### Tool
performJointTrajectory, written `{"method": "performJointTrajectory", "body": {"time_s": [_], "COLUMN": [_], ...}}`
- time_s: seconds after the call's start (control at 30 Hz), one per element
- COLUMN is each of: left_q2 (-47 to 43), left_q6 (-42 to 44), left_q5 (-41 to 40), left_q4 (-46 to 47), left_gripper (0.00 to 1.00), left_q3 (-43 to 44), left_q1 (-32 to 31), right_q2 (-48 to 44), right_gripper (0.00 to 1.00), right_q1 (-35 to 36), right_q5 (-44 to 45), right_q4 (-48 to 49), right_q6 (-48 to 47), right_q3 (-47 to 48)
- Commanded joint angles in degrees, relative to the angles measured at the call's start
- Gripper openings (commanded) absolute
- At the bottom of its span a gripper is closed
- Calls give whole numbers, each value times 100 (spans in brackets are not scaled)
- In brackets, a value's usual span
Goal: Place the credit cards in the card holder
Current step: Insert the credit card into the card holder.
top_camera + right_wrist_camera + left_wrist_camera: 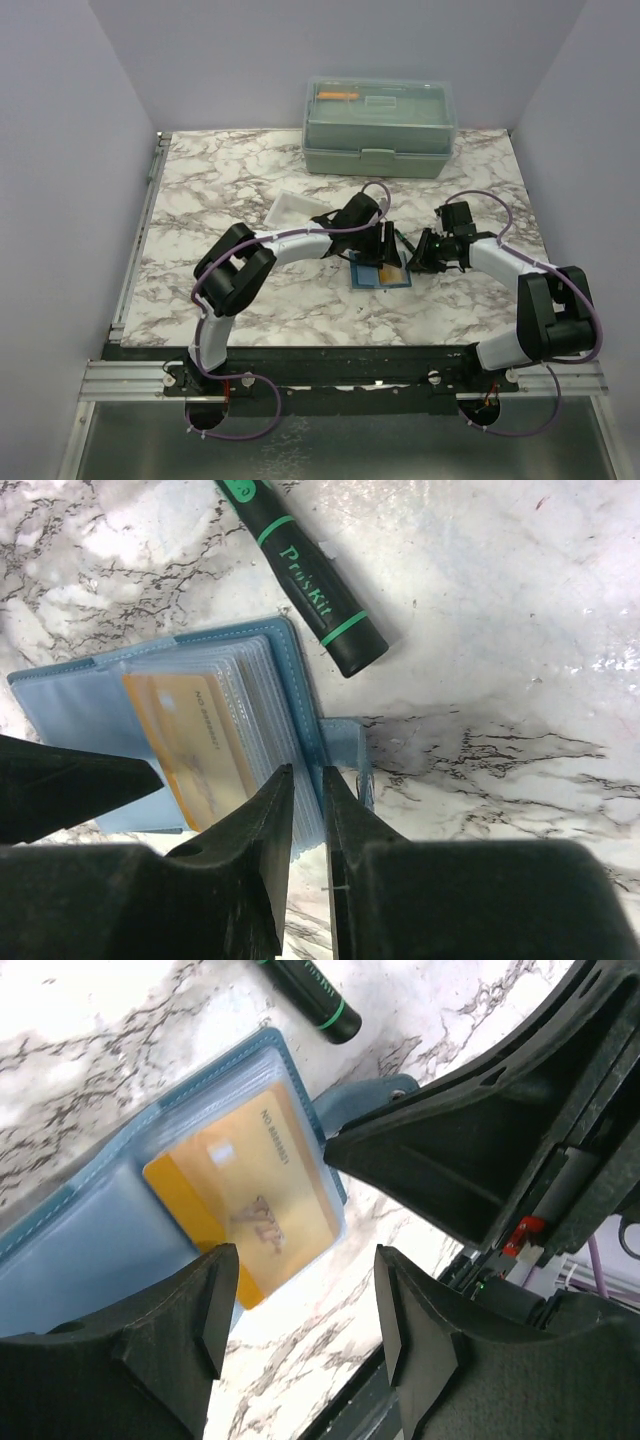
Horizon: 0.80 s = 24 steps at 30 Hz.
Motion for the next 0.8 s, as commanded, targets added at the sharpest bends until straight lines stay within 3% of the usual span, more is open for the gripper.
{"method": "performJointTrajectory", "body": {"time_s": [0.0,0.4,0.77], "left_q2": [-589,-153,383], "left_q6": [145,44,69], "left_q5": [-5,-448,-252], "left_q4": [-121,-362,-470], "left_gripper": [63,63,63], "left_q3": [-302,-215,840], "left_q1": [142,163,-237], "right_q2": [-175,-84,-98], "right_gripper": [22,22,22], "right_q1": [37,39,38], "right_q5": [-35,-221,-345], "right_q4": [-90,9,69], "right_q6": [-141,-137,-82], "right_q3": [66,51,43]}}
